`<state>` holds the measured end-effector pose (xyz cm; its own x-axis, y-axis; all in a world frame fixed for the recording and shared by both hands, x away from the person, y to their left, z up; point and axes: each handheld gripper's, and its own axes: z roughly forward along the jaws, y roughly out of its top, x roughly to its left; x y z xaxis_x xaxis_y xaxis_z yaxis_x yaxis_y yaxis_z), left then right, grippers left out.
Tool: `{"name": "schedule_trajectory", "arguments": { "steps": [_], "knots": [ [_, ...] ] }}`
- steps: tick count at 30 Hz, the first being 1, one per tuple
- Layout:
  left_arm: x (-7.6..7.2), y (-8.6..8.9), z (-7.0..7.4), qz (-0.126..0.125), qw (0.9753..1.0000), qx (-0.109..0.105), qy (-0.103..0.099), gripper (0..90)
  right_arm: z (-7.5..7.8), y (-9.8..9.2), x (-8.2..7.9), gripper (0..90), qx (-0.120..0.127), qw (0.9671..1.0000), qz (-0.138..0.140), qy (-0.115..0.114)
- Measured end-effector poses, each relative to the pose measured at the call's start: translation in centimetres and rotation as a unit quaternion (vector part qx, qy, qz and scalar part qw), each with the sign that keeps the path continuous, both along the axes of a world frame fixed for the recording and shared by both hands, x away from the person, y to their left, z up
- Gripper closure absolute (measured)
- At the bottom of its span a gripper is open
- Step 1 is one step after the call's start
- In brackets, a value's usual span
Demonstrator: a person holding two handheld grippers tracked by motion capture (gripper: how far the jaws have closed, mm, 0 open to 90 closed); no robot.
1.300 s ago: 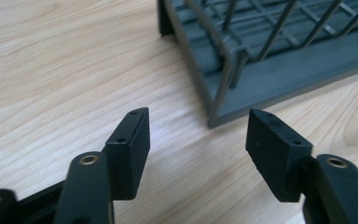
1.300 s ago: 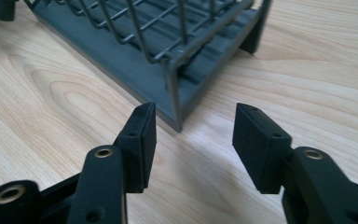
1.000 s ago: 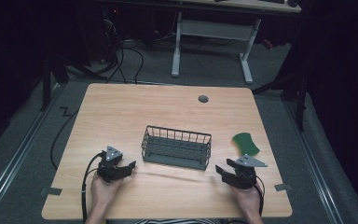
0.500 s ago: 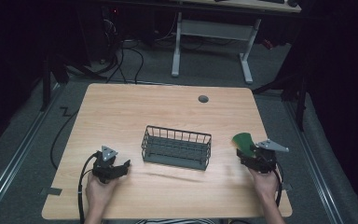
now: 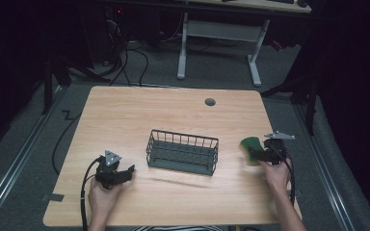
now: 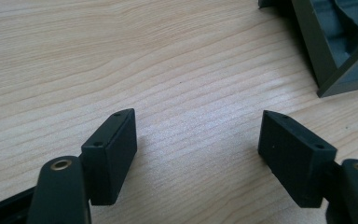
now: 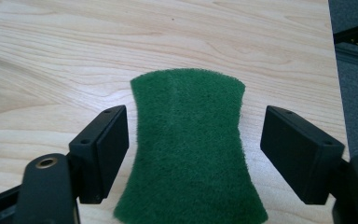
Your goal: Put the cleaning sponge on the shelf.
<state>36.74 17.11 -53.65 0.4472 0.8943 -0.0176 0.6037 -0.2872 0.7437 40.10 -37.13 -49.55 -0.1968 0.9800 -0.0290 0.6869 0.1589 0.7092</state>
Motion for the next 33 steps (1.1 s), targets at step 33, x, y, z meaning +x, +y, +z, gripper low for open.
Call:
{"name": "schedule_trajectory", "arguments": {
  "steps": [33],
  "knots": [
    [0.0, 0.0, 0.0, 0.0, 1.0, 0.001, 0.0, 27.3, -1.0, 1.0, 0.5, 30.9, -0.008, 0.9997, 0.013, 0.017]
  ]
}}
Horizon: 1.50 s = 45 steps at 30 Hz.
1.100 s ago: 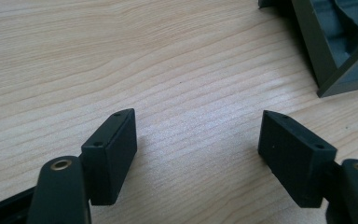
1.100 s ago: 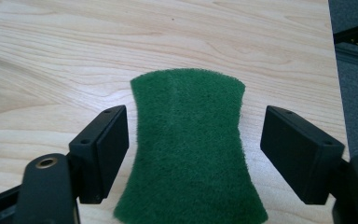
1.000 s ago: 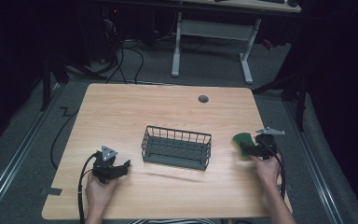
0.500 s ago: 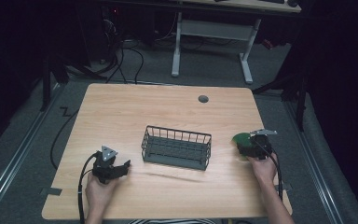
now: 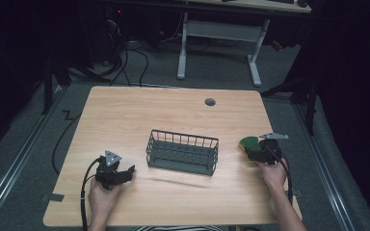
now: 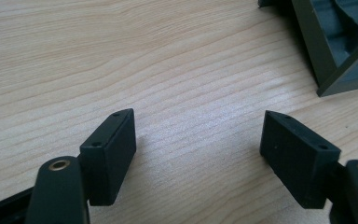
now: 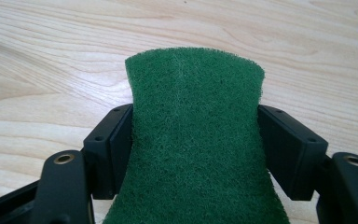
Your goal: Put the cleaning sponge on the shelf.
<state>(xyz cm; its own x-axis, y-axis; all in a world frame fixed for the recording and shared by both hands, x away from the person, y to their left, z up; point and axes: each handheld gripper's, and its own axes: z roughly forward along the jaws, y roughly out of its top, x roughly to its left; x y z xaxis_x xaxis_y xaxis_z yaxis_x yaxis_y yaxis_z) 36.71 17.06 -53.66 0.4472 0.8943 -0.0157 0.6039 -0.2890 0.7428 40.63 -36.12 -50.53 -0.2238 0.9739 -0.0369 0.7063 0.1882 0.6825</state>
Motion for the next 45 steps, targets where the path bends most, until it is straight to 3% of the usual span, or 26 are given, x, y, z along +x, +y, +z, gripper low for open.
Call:
{"name": "schedule_trajectory", "arguments": {
  "steps": [15, 27, 45],
  "knots": [
    [0.0, 0.0, 0.0, 0.0, 1.0, 0.0, 0.0, 27.1, 2.1, 1.1, -1.1, 31.0, 0.009, 0.9989, 0.037, -0.027],
    [0.0, 0.0, 0.0, 0.0, 1.0, 0.0, 0.0, 27.0, 5.0, 2.5, -1.8, 31.1, 0.023, 0.9951, 0.074, -0.061],
    [0.0, 0.0, 0.0, -0.001, 1.0, 0.001, 0.0, 26.8, 8.1, 5.0, -2.0, 31.3, 0.036, 0.9877, 0.13, -0.079]
  ]
}}
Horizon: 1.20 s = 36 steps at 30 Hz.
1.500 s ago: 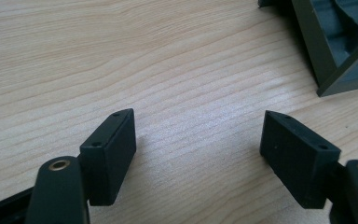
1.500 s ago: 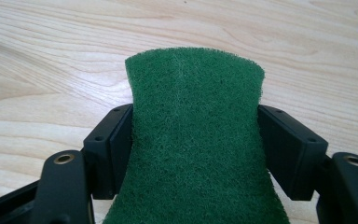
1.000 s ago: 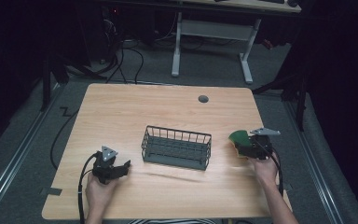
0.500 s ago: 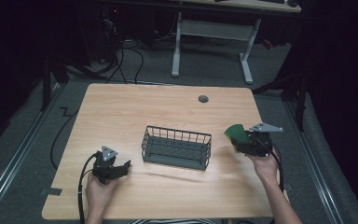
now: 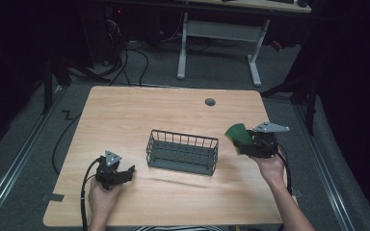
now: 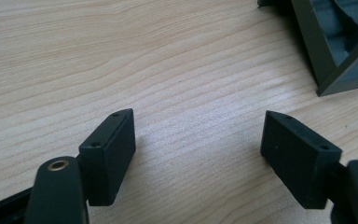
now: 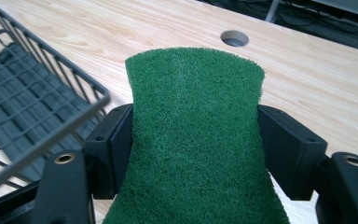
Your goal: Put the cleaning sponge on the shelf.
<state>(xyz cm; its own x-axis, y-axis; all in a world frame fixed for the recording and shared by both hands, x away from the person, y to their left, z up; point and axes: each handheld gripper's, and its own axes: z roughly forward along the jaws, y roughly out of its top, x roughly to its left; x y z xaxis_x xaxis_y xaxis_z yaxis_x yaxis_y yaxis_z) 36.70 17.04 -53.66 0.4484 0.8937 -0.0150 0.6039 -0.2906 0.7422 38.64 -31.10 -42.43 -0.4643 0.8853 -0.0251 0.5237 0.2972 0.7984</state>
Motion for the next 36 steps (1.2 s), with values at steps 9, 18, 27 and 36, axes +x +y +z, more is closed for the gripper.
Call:
{"name": "schedule_trajectory", "arguments": {
  "steps": [9, 18, 27, 36],
  "knots": [
    [0.0, 0.0, 0.0, 0.001, 1.0, 0.0, 0.0, 26.8, 1.4, 2.1, 0.1, 31.3, -0.011, 0.9993, 0.033, -0.017],
    [0.0, 0.0, 0.0, 0.001, 1.0, -0.001, 0.0, 27.1, 2.3, 4.1, 0.5, 31.2, -0.017, 0.9977, 0.062, -0.023],
    [0.0, 0.0, 0.0, 0.001, 1.0, -0.001, 0.0, 27.0, 2.4, 7.2, 1.2, 31.1, -0.021, 0.9941, 0.105, -0.018],
    [0.0, 0.0, 0.0, 0.0, 1.0, -0.001, 0.0, 26.9, 1.9, 10.0, 1.5, 31.1, -0.046, 0.9891, 0.139, -0.016]
  ]
}}
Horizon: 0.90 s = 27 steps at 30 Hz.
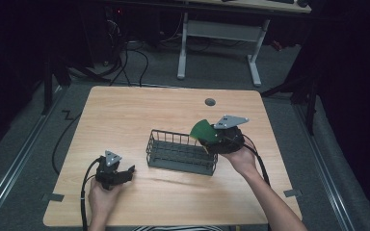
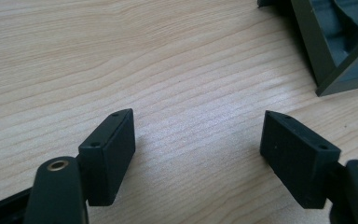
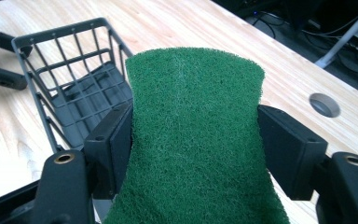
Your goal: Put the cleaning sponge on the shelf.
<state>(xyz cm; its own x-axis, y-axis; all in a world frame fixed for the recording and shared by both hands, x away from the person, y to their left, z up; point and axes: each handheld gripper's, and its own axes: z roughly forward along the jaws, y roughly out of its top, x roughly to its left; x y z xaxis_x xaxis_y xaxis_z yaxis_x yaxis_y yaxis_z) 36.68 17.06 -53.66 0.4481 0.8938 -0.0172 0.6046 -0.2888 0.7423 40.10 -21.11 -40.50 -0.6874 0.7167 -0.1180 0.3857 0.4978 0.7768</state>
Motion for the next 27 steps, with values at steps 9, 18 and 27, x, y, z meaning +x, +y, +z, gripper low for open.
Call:
{"name": "schedule_trajectory", "arguments": {
  "steps": [9, 18, 27],
  "knots": [
    [0.0, 0.0, 0.0, 0.0, 1.0, 0.0, 0.0, 26.9, -0.9, 1.3, 0.2, 31.0, -0.018, 0.9997, 0.016, 0.002],
    [0.0, 0.0, 0.0, 0.0, 1.0, 0.0, 0.0, 26.8, -1.6, 2.0, -0.1, 30.9, -0.047, 0.9984, 0.031, 0.003],
    [0.0, 0.0, 0.0, 0.0, 1.0, 0.0, 0.0, 26.8, -1.8, 1.7, -0.2, 30.7, -0.052, 0.998, 0.036, 0.01]
  ]
}}
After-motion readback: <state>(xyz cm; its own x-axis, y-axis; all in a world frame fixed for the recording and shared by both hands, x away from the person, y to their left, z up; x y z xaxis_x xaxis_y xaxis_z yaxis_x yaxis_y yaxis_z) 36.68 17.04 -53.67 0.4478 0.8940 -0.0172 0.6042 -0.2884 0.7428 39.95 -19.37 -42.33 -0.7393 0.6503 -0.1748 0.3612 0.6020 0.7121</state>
